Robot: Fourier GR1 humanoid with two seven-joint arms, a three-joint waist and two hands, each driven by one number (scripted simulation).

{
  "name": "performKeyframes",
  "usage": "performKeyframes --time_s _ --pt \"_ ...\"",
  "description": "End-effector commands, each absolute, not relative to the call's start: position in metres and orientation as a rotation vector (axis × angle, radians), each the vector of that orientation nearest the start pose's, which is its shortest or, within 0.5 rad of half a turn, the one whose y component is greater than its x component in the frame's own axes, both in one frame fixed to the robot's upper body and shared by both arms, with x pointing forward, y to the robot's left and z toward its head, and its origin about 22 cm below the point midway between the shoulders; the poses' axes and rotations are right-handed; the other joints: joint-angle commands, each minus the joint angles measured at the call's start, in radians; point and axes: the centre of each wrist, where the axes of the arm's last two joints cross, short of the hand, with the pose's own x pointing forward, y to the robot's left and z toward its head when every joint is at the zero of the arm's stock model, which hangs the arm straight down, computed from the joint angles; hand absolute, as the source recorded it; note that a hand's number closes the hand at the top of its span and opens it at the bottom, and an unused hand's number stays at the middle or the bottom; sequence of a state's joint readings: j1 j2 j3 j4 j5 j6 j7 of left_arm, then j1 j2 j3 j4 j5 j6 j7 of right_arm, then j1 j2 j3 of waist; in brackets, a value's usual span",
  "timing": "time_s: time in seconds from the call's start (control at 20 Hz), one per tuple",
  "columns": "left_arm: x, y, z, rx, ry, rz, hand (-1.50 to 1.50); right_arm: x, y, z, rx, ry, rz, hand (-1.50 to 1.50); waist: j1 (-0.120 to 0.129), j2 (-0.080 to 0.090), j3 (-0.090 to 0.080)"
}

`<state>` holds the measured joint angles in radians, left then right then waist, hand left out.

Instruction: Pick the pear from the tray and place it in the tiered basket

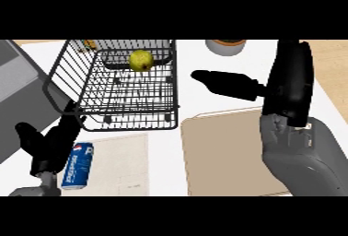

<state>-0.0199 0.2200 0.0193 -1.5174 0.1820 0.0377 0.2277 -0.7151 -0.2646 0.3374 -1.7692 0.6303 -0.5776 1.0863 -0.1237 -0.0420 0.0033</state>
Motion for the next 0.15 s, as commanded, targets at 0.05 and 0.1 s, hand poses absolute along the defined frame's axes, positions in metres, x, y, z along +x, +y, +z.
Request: performKeyframes --time_s 0.05,0.1 --pt "0.254 0.258 0.009 -0.018 -1.350 -0.026 0.00 0.235 -0.171 0.230 -0.669 -1.644 -0.001 -1.50 -0.011 0.010 -0.002" --pt "0.253 0.262 0.016 -0.009 -1.361 -0.033 0.00 0.220 -0.176 0.231 -0.646 -1.666 0.015 -1.50 -0.017 0.005 -0.001"
